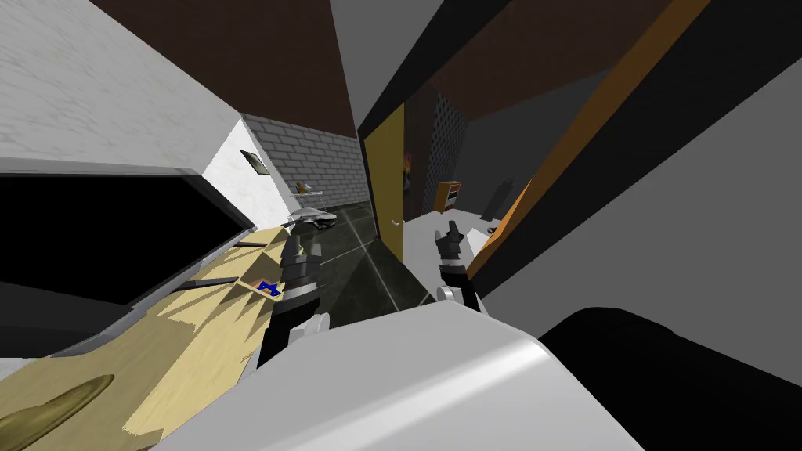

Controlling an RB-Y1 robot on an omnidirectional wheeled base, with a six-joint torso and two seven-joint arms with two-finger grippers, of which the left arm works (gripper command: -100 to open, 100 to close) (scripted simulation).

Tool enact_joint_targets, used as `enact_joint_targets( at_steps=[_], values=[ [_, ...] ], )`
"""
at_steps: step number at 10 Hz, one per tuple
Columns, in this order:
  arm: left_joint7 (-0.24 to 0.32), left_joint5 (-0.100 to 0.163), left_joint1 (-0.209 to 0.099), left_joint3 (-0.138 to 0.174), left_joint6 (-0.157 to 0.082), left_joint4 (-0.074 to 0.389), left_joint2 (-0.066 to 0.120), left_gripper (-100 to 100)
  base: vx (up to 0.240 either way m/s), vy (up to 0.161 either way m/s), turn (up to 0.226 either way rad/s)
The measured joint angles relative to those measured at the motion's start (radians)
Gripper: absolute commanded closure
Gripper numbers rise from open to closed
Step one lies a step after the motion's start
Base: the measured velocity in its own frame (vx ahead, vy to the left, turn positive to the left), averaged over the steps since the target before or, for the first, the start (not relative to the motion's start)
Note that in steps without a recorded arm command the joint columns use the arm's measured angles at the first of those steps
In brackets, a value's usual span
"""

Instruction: Push the door open

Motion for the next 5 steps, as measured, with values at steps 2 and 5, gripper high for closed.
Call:
enact_joint_targets(
  at_steps=[2, 5],
  values=[
    [0.001, 0.008, -0.014, -0.012, -0.009, 0.037, 0.016, -100, 0.108, 0.055, -0.108],
    [0.000, 0.017, -0.039, -0.037, -0.019, 0.094, 0.031, -100, 0.093, 0.044, -0.084]
  ],
)
